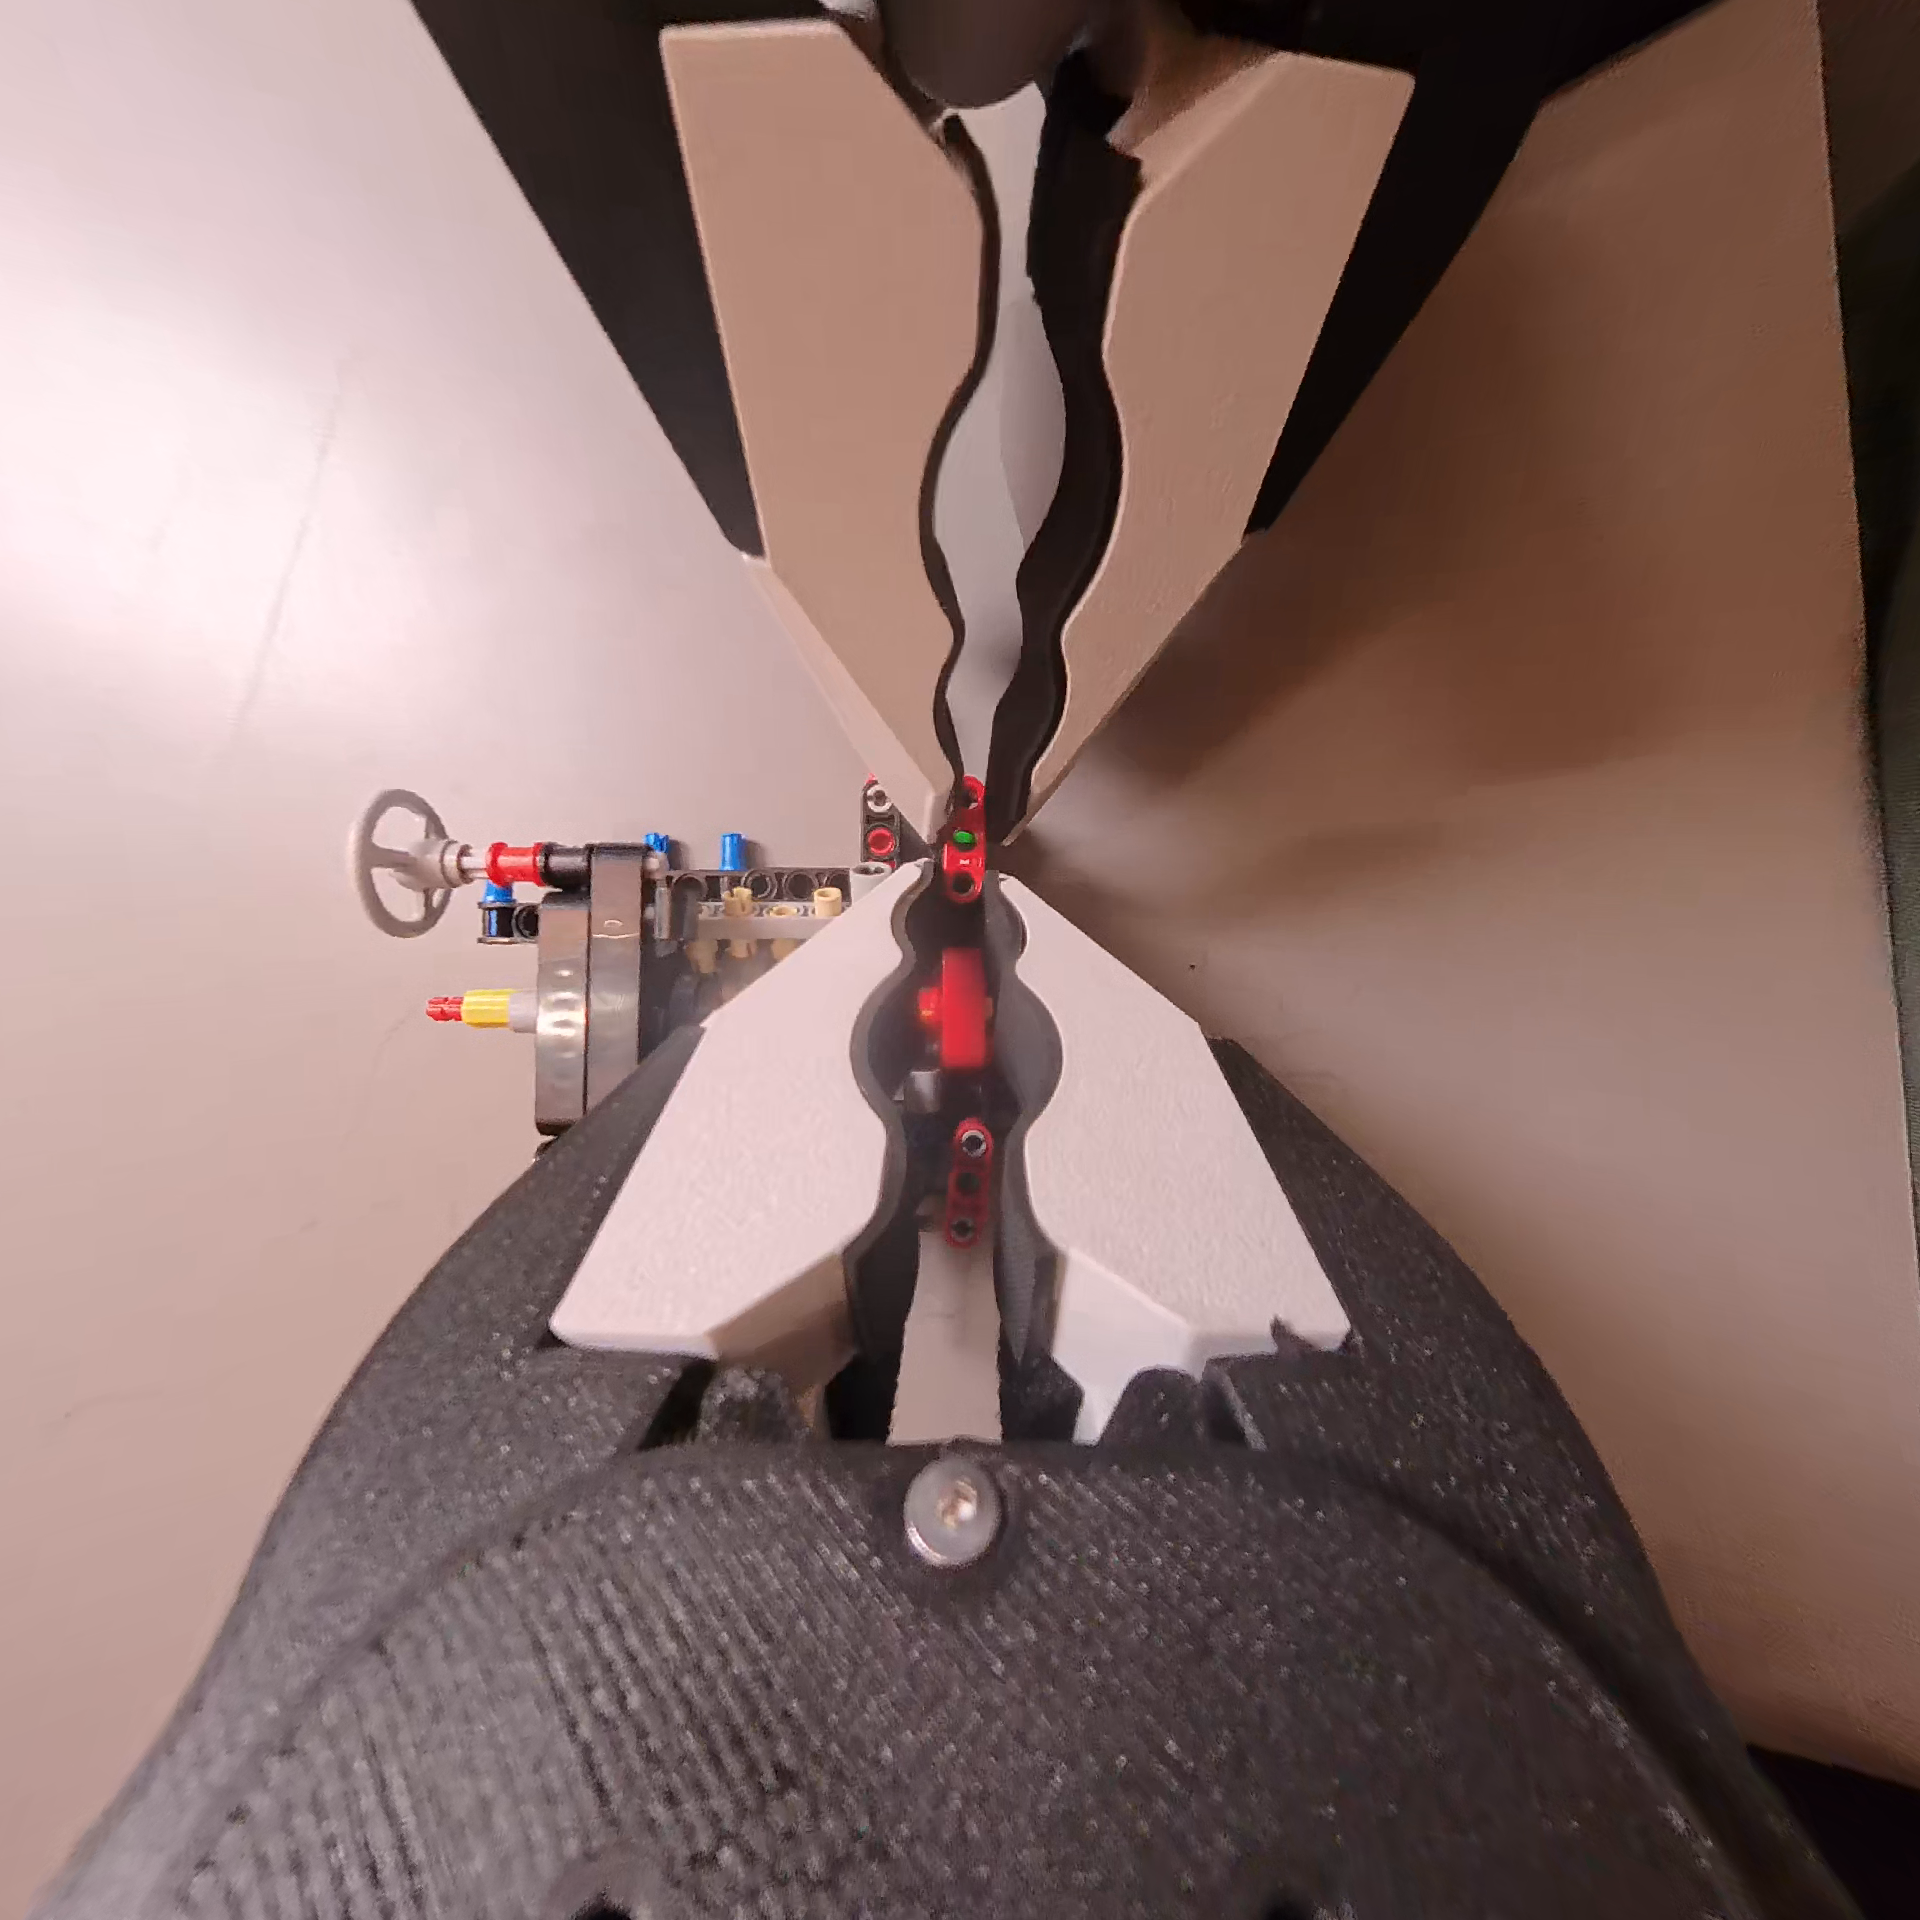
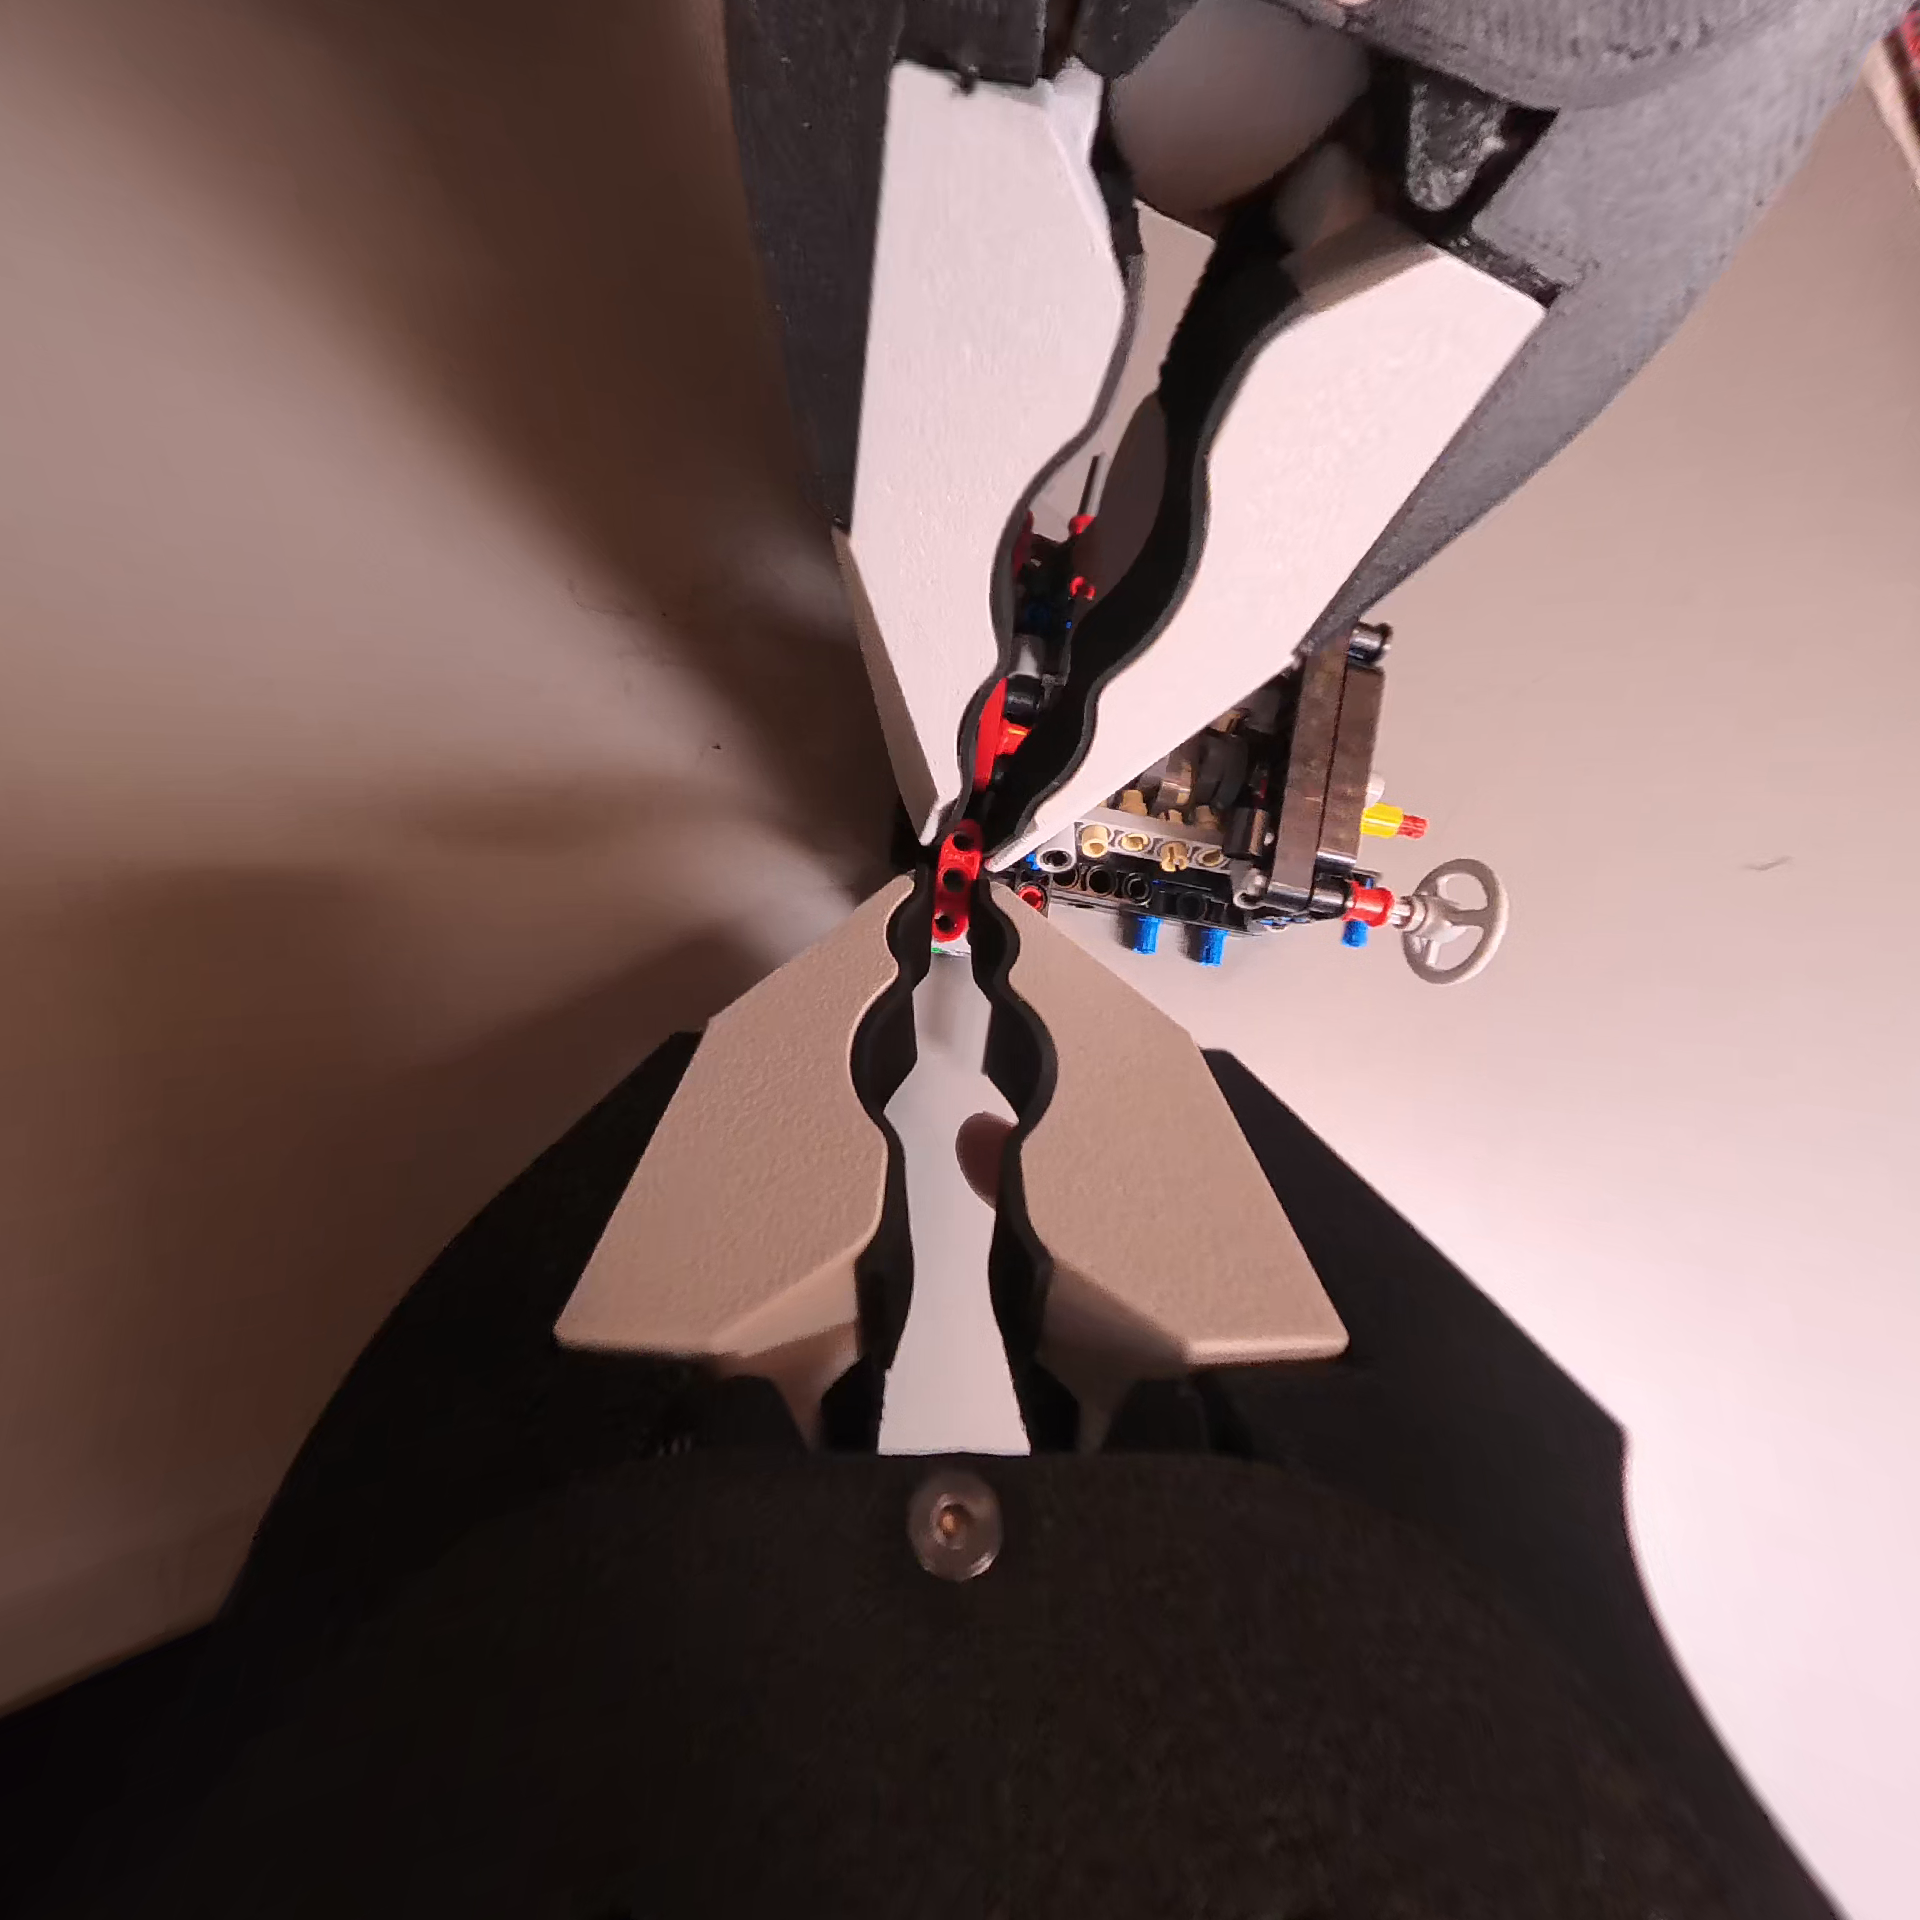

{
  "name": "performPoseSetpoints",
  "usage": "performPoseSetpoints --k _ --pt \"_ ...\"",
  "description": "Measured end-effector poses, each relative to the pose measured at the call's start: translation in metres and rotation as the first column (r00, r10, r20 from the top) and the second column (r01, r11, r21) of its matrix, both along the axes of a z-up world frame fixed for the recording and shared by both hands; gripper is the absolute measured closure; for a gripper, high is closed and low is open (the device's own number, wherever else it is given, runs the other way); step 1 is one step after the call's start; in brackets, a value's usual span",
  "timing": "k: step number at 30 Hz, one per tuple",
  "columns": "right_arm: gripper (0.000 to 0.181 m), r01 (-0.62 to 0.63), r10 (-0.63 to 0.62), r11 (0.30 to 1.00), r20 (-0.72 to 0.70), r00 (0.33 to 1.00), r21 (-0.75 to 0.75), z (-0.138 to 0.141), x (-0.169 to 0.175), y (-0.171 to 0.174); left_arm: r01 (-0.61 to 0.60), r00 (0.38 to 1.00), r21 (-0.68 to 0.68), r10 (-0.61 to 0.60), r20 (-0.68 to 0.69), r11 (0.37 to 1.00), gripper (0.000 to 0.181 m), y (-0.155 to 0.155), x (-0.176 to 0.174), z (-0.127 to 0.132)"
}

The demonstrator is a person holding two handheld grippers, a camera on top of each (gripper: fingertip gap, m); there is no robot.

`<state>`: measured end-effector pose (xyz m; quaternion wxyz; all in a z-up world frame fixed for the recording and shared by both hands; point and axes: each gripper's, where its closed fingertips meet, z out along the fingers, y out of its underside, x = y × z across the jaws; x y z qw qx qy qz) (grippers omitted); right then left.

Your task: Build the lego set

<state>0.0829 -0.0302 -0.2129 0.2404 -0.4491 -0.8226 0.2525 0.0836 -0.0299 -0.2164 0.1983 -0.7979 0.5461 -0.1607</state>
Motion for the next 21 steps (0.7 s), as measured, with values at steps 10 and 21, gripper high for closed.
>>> performPoseSetpoints --k 10,21 --pt "0.175 0.004 -0.004 1.0 0.015 1.0 -0.009 0.0 0.0 0.0 -0.02 0.999 0.002 0.02 0.043 1.0 0.174 0.0 0.002 0.003" --pt "0.175 -0.031 0.031 0.999 0.015 0.999 0.015 0.002 0.002 -0.002 -0.228 0.943 0.068 0.203 0.262 0.971 0.136 -0.013 -0.054 0.016"
